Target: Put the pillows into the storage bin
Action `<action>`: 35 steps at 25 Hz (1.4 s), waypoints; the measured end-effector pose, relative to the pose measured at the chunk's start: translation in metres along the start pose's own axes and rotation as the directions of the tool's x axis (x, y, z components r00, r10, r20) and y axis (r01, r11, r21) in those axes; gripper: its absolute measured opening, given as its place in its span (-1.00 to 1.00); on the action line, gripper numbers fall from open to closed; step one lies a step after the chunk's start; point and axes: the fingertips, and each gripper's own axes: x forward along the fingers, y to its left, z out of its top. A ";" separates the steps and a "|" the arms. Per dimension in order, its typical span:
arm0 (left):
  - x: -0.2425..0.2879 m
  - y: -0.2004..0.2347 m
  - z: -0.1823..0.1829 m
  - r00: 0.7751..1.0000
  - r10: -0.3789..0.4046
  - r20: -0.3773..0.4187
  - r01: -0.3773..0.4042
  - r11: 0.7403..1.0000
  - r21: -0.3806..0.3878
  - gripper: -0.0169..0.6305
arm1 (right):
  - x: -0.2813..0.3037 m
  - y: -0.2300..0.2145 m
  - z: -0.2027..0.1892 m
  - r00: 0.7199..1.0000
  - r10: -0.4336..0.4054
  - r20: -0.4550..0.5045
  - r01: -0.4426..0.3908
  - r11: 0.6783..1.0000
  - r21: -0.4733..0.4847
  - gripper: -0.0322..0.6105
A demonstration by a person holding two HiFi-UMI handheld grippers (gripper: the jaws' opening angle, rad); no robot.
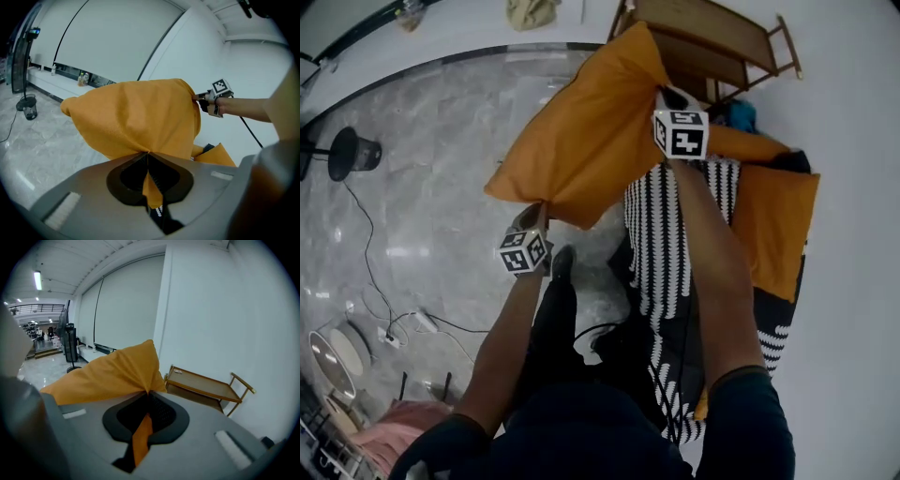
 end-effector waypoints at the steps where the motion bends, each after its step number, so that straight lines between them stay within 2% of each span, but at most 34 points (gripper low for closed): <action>1: 0.003 0.005 -0.005 1.000 0.004 -0.009 -0.005 1.000 -0.021 -0.93 | 0.016 0.011 0.003 1.000 0.017 -0.013 -0.018 1.000 -0.018 -0.86; 7: 0.018 0.032 -0.023 0.999 0.039 -0.037 -0.043 0.990 -0.134 -0.93 | 0.099 0.062 0.010 0.993 0.100 -0.070 -0.106 0.990 -0.097 -0.86; 14: 0.035 0.057 -0.040 0.995 0.087 -0.058 -0.098 0.971 -0.218 -0.93 | 0.161 0.120 0.015 0.978 0.166 -0.126 -0.189 0.962 -0.198 -0.86; 16: 0.044 0.064 -0.050 0.992 0.095 -0.086 -0.114 0.963 -0.243 -0.92 | 0.175 0.130 0.014 0.975 0.173 -0.141 -0.200 0.957 -0.211 -0.86; 17: 0.050 0.068 -0.059 0.989 0.088 -0.119 -0.118 0.955 -0.272 -0.90 | 0.183 0.134 0.011 0.971 0.182 -0.155 -0.212 0.954 -0.214 -0.85; 18: 0.057 0.071 -0.070 0.985 0.070 -0.160 -0.119 0.941 -0.317 -0.79 | 0.193 0.139 0.008 0.965 0.196 -0.177 -0.231 0.950 -0.211 -0.83; 19: 0.063 0.075 -0.080 0.980 0.048 -0.192 -0.117 0.922 -0.368 -0.52 | 0.201 0.143 0.002 0.955 0.211 -0.209 -0.253 0.946 -0.203 -0.72; 20: 0.067 0.078 -0.086 0.978 0.032 -0.208 -0.115 0.908 -0.402 -0.43 | 0.208 0.147 -0.005 0.943 0.223 -0.246 -0.272 0.944 -0.188 -0.57; 21: 0.067 0.081 -0.086 0.977 0.027 -0.210 -0.112 0.909 -0.403 -0.50 | 0.212 0.150 -0.012 0.931 0.228 -0.284 -0.284 0.943 -0.172 -0.50; 24: 0.066 0.088 -0.063 0.984 0.044 -0.175 -0.096 0.949 -0.301 -0.60 | 0.208 0.146 -0.028 0.918 0.199 -0.342 -0.266 0.951 -0.159 -0.47; 29: 0.073 0.088 0.002 0.996 0.035 -0.078 -0.046 0.989 -0.143 -0.64 | 0.163 0.126 -0.043 0.942 0.180 -0.284 -0.217 0.970 -0.107 -0.47; 32: 0.083 0.069 0.046 1.000 -0.003 -0.022 0.002 0.999 -0.036 -0.64 | 0.124 0.098 -0.058 0.958 0.147 -0.246 -0.165 0.985 -0.054 -0.47; 35: 0.092 0.043 0.085 0.999 -0.047 0.017 0.046 0.998 0.054 -0.64 | 0.079 0.061 -0.074 0.973 0.094 -0.212 -0.088 0.995 0.039 -0.47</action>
